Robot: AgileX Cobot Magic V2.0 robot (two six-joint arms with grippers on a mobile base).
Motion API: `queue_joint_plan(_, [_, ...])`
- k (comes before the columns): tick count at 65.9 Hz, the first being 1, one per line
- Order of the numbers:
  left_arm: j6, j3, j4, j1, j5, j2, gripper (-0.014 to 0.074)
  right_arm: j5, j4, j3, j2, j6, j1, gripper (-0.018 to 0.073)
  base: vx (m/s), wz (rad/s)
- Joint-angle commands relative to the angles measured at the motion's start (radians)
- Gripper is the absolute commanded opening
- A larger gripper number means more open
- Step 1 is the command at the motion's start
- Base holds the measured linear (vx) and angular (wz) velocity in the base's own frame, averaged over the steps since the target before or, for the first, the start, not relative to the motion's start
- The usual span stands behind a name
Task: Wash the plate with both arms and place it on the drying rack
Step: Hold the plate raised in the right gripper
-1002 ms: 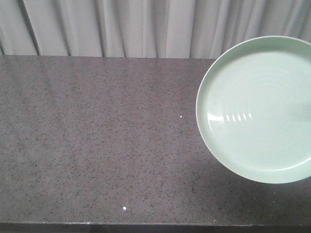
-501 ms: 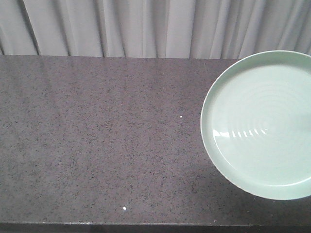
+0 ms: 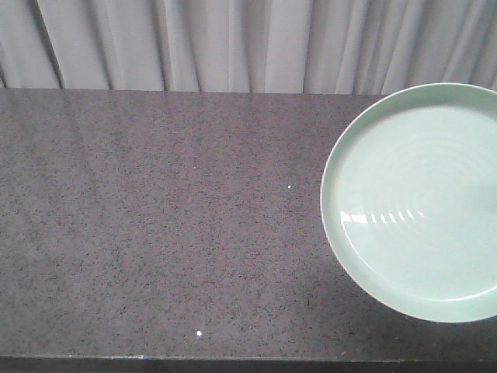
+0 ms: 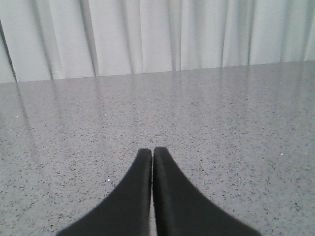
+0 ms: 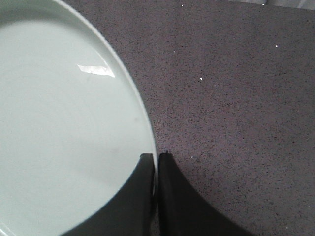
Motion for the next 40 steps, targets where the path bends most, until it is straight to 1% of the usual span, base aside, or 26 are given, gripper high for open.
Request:
queue_joint_plan(1, [-0.004, 0.025, -0.008, -0.008, -0.076, 0.005, -0.0006, -0.066, 0.008, -0.023, -0.004, 0.001, -0.006, -0.0003, 0.00, 0.00])
queue_joint_plan(40, [-0.004, 0.025, -0.008, -0.008, -0.076, 0.005, -0.0006, -0.066, 0.012, -0.023, -0.004, 0.001, -0.006, -0.0003, 0.00, 0.01])
